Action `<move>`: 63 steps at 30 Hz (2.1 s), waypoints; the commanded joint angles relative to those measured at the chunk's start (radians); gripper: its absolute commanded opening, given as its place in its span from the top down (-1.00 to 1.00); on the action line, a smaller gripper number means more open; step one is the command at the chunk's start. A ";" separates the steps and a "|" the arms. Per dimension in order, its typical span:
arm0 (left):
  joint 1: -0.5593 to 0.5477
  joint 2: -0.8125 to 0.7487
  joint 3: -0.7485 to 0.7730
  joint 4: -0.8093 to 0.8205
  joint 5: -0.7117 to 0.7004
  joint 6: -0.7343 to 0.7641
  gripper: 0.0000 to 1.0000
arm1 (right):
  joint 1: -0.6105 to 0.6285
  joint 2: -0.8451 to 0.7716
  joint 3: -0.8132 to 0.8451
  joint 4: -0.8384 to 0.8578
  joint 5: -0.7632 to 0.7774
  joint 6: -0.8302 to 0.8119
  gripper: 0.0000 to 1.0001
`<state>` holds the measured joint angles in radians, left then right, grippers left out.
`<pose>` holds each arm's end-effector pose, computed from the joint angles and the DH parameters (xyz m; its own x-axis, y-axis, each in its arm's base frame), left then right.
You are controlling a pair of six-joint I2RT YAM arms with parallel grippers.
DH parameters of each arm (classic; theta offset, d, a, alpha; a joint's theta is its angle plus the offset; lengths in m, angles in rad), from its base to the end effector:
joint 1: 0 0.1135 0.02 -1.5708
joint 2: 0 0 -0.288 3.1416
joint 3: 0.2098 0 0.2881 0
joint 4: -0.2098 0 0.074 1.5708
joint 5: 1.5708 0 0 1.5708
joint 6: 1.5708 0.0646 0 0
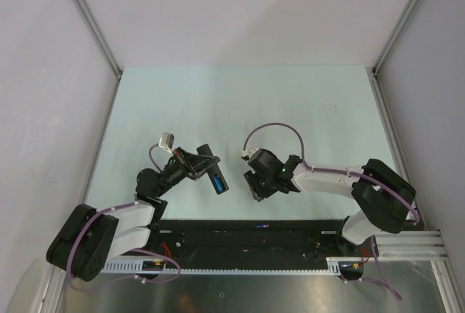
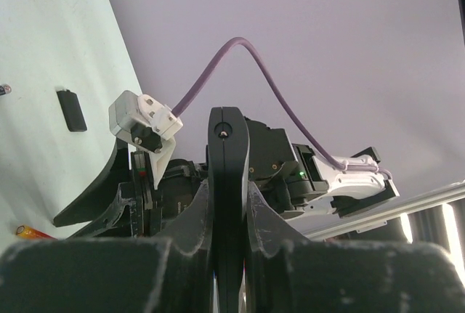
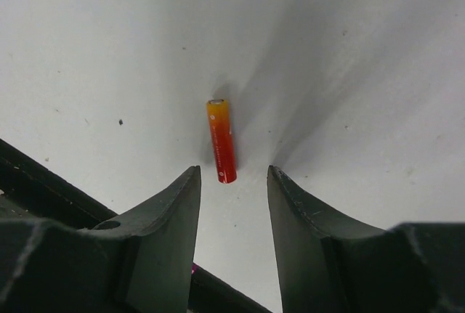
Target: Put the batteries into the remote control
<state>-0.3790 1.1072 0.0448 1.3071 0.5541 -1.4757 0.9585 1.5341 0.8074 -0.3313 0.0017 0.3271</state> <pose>0.1787 -0.1078 0.1854 -0.7640 -0.6069 -0.2190 0.2990 -0.0322 -0.9537 0.1885 0.2683 0.1382 -0.7370 -0.4904 -0.4651 -0.6136 0.7740 0.1562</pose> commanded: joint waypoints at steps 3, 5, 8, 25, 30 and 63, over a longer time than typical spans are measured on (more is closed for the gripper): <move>0.008 -0.018 -0.098 0.271 0.015 0.000 1.00 | 0.032 0.049 0.064 -0.018 0.061 -0.046 0.13; 0.009 -0.024 -0.102 0.271 0.013 0.000 1.00 | 0.034 0.060 0.070 -0.029 0.073 -0.053 0.18; 0.008 -0.030 -0.105 0.270 0.013 0.000 1.00 | 0.036 0.066 0.078 -0.046 0.078 -0.060 0.24; 0.009 -0.038 -0.106 0.267 0.020 0.002 0.99 | 0.054 0.098 0.101 -0.110 0.064 -0.079 0.34; 0.009 -0.046 -0.112 0.265 0.018 0.003 1.00 | 0.062 0.116 0.107 -0.107 0.061 -0.079 0.47; -0.161 0.384 0.256 0.359 -0.100 -0.015 1.00 | -0.023 -0.118 0.725 -0.815 -0.229 0.099 1.00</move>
<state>-0.5110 1.4757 0.2626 1.3098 0.4732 -1.4849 0.9325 1.3762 1.4925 -1.0595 -0.1860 0.4370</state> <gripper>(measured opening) 0.163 0.033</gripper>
